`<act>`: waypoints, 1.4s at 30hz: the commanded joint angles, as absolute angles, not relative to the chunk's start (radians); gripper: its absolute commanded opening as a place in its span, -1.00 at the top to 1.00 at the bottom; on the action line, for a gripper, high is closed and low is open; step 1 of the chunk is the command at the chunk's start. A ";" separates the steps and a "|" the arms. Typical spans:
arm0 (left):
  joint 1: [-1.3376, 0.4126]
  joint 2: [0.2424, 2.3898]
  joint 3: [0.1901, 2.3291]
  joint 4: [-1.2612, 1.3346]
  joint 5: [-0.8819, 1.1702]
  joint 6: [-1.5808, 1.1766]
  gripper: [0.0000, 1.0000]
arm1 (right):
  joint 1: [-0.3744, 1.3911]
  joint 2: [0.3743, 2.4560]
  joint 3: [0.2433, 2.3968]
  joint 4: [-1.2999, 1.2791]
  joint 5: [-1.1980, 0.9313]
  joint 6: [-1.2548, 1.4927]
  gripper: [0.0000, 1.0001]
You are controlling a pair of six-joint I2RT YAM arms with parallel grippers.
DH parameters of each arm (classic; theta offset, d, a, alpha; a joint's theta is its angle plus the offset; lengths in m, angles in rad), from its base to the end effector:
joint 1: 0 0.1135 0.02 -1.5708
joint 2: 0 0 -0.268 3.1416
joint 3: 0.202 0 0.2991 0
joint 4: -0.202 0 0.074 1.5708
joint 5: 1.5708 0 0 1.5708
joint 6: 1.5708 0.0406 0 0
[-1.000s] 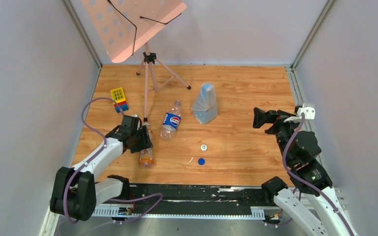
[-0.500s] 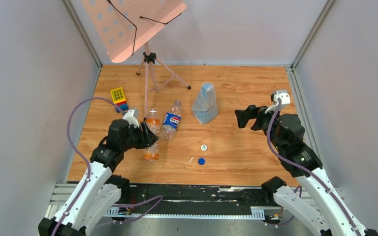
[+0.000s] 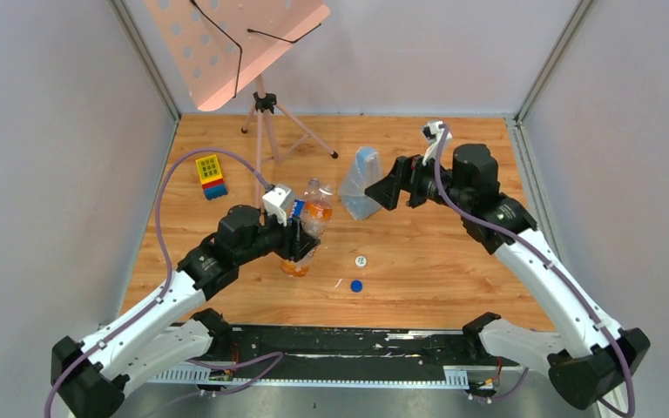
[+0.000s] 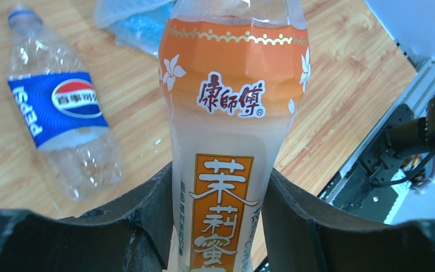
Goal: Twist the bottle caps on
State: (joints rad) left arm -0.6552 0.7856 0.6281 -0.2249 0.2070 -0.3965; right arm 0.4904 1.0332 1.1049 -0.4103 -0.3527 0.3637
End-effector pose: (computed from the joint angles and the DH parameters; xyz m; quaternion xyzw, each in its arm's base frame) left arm 0.1811 -0.1497 0.2739 0.1637 0.8098 -0.3536 0.4386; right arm 0.2373 0.1426 0.3873 -0.1520 0.7955 0.3660 0.4585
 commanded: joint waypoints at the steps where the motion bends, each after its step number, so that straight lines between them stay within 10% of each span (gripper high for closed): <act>1: -0.742 0.841 0.695 -0.076 0.109 -0.225 -0.19 | 0.491 1.124 1.205 -0.409 -0.538 0.461 -0.89; 33: -0.840 0.970 0.718 0.068 0.159 -0.097 -0.21 | 0.500 1.319 1.233 -0.282 -0.726 0.560 0.10; 42: -0.841 0.969 0.738 0.026 0.110 -0.109 -0.42 | 0.500 1.330 1.230 -0.282 -0.740 0.553 1.00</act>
State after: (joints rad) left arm -0.8318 0.9718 0.6765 0.0067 0.1318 -0.1204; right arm 0.4950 1.3243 1.2102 -0.3233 -0.7147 0.5522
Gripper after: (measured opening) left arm 0.668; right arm 0.348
